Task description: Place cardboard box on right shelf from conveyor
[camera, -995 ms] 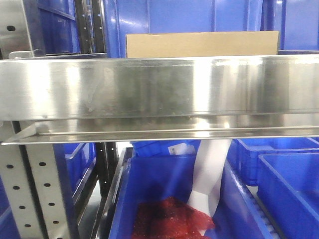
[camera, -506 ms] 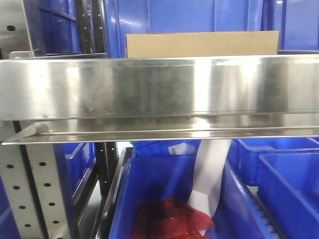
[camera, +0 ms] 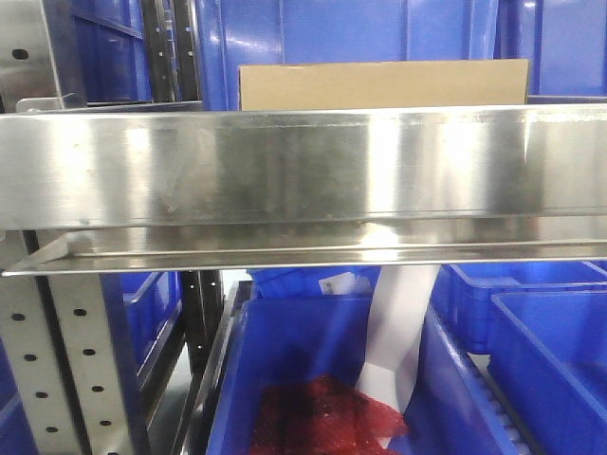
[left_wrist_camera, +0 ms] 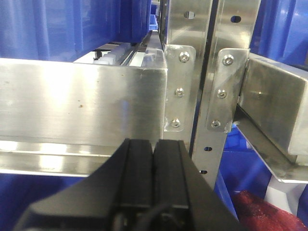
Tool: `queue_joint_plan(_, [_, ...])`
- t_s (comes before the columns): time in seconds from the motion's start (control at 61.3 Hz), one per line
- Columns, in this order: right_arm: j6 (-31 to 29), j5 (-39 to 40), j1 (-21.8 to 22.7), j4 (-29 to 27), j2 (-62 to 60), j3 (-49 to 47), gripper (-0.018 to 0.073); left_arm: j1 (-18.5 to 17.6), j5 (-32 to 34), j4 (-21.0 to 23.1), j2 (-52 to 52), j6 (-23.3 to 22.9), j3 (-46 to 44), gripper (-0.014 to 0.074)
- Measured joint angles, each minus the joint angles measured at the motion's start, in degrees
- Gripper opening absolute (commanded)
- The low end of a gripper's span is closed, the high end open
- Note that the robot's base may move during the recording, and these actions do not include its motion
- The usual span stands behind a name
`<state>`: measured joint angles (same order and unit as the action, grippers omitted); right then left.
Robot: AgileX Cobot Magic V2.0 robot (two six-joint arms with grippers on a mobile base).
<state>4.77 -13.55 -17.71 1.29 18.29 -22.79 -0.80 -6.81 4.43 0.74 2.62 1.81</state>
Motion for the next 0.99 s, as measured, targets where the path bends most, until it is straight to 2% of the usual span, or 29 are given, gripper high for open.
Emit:
queue_joint_plan(0.147, [-0.14, 1.24, 6.05, -1.29, -7.65, 6.97, 0.0057, 0.0, 0.0, 0.0, 0.0, 0.0, 0.0, -0.0116])
queue_joint_plan(0.391, [-0.25, 4.96, 12.38, -4.17, -17.32, 18.73, 0.0057, 0.0, 0.0, 0.0, 0.0, 0.0, 0.0, -0.0116])
queue_joint_plan(0.571, [-0.36, 7.28, 13.7, -4.25, -18.73, 24.11, 0.0057, 0.0, 0.0, 0.0, 0.0, 0.0, 0.0, -0.0116])
queue_joint_plan(0.995, [-1.41, 14.74, 13.81, -3.51, -18.77, 24.5, 0.0057, 0.0, 0.0, 0.0, 0.0, 0.0, 0.0, -0.0116])
